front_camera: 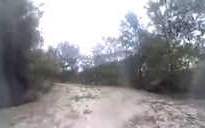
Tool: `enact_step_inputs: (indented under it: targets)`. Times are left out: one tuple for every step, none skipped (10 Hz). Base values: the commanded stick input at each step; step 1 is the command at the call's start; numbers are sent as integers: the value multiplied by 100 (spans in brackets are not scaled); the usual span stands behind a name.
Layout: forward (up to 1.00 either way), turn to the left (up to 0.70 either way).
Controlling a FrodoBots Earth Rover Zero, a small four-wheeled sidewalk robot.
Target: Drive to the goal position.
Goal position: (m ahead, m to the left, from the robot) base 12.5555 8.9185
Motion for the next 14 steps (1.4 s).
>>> enact_step_inputs:
  targets:
    - [85, 0]
    - [85, 0]
    - [85, 0]
    - [85, 0]
    - [85, 0]
    - [85, 0]
    - [85, 0]
    - [85, 0]
    - [85, 0]
    - [85, 0]
    - [85, 0]
    - [85, 0]
    - [85, 0]
    - [85, 0]
